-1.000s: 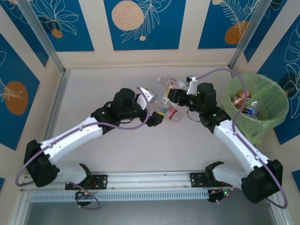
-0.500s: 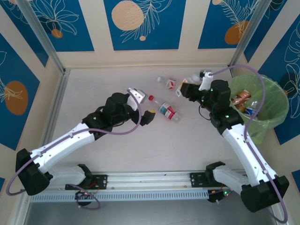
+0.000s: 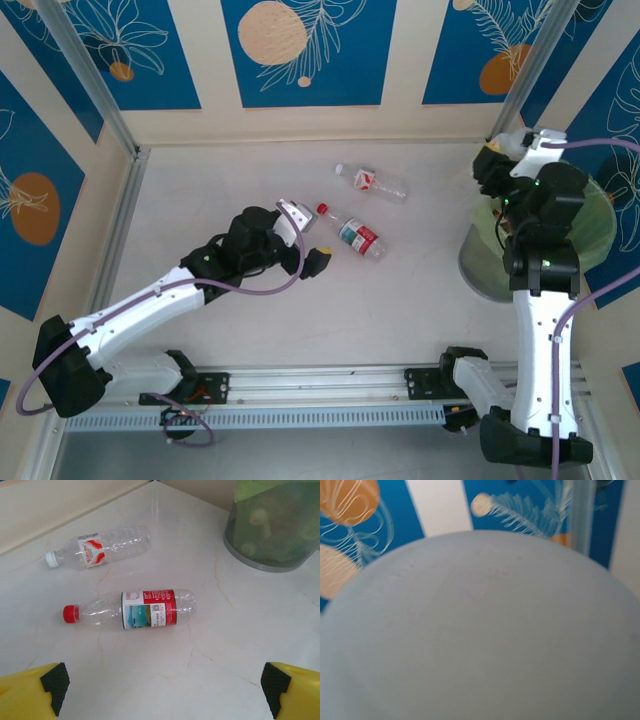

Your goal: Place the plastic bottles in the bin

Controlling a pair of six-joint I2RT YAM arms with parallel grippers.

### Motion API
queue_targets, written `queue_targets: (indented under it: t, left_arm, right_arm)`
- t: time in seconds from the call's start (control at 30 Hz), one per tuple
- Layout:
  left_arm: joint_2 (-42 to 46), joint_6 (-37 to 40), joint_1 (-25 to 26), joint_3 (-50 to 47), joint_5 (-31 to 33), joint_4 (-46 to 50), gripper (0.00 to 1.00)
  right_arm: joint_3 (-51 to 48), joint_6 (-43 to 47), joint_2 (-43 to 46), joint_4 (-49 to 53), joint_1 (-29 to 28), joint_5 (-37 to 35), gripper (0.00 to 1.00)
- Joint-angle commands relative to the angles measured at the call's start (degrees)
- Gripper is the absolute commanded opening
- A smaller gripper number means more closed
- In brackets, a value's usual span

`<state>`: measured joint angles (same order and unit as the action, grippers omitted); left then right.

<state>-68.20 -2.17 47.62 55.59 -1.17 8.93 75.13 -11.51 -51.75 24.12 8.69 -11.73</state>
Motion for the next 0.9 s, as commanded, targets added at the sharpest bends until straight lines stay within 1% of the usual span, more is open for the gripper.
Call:
queue_targets:
  t: [0.0, 0.07, 0.17, 0.27, 0.37, 0.43, 0.53, 0.7, 0.87]
  left_arm:
    - [0.62, 2.17, 0.76, -0.4, 1.96, -0.41, 1.0]
    - [0.06, 2.01, 0.72, -0.33, 1.57, -0.56, 1.0]
    - [-0.9, 1.85, 0.81, 0.01, 1.01, -0.14, 1.0]
    - [-1.32, 1.82, 0.89, 0.3, 1.21, -0.05, 1.0]
    - [-1.24, 2.17, 0.88, 0.34, 1.69, 0.07, 1.0]
    - [-1.14, 2.27, 0.84, 0.19, 1.79, 0.04, 1.0]
    - [-0.83, 2.29, 0.94, 0.14, 1.62, 0.12, 1.0]
    - [-0.67, 2.28, 0.91, -0.25, 2.05, -0.14, 1.0]
    - [-0.6, 2.09, 0.98, -0.16, 1.7, -0.17, 1.0]
  right_arm:
    - [2.23, 4.84, 1.02, -1.93, 3.6, -7.11, 0.33]
    - [1.63, 6.09, 1.03, -3.52, 5.97, -9.0, 0.33]
    - [-0.97, 9.59, 0.86, -7.52, 7.37, -13.44, 0.35]
    - [-4.25, 15.23, 0.68, -11.49, 7.48, -19.35, 0.35]
    - [-5.56, 18.47, -0.15, -11.2, 7.52, -23.2, 0.36]
    - [-6.69, 19.09, -0.21, -10.75, 7.48, -25.1, 0.37]
    - [-10.52, 21.36, -0.16, -14.05, 7.48, -29.37, 0.37]
    - [-15.81, 28.5, -2.78, -20.07, 7.65, -37.31, 0.36]
    - [-18.73, 29.03, -3.53, -23.33, 10.03, -38.86, 0.41]
